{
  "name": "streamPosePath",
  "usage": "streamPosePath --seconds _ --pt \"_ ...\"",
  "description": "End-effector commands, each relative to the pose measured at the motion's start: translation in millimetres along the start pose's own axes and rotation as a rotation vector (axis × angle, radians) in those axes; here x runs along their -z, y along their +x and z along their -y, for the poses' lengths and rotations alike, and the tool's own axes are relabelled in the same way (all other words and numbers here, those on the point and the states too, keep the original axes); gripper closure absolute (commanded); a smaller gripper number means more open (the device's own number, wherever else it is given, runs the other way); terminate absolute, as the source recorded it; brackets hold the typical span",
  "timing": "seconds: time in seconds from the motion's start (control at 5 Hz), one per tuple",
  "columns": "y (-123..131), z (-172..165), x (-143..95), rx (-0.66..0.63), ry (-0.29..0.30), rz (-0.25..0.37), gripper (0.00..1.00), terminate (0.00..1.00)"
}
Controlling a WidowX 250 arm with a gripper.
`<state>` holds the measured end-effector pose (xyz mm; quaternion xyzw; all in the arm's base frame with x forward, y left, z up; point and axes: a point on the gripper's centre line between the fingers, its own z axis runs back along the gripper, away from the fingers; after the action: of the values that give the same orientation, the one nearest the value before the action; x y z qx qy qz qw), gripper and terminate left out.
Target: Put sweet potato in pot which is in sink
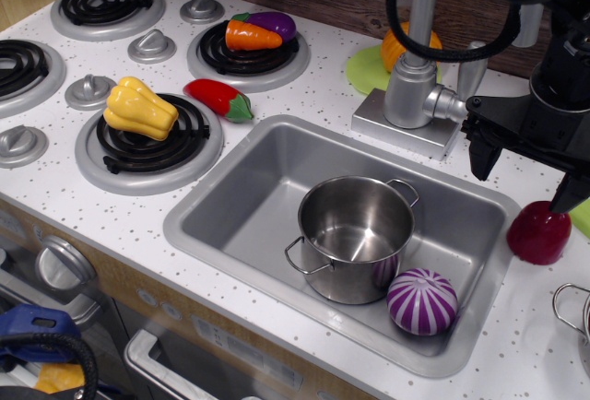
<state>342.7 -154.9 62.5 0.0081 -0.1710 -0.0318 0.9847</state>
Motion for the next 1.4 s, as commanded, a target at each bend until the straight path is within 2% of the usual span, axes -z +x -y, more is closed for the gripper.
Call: streamPosePath --seconds 0.0,0.2,0.4,0.6,0.8,1.2 --pt "0.0 0.0 0.0 0.0 0.0 0.0 0.0 0.0" --pt "5.0 9.7 1.4 -0.003 -0.008 0.027 0.0 0.0" --pt "11.3 17.4 3.7 -0.015 -0.04 0.058 0.0 0.0" --pt "17.5 23.3 4.4 -0.034 -0.059 0.058 0.0 0.0" --pt "19.2 30.2 15.4 -0.044 -0.069 0.081 0.0 0.0" --pt "13.9 32.7 30.4 -0.064 -0.108 0.07 0.0 0.0"
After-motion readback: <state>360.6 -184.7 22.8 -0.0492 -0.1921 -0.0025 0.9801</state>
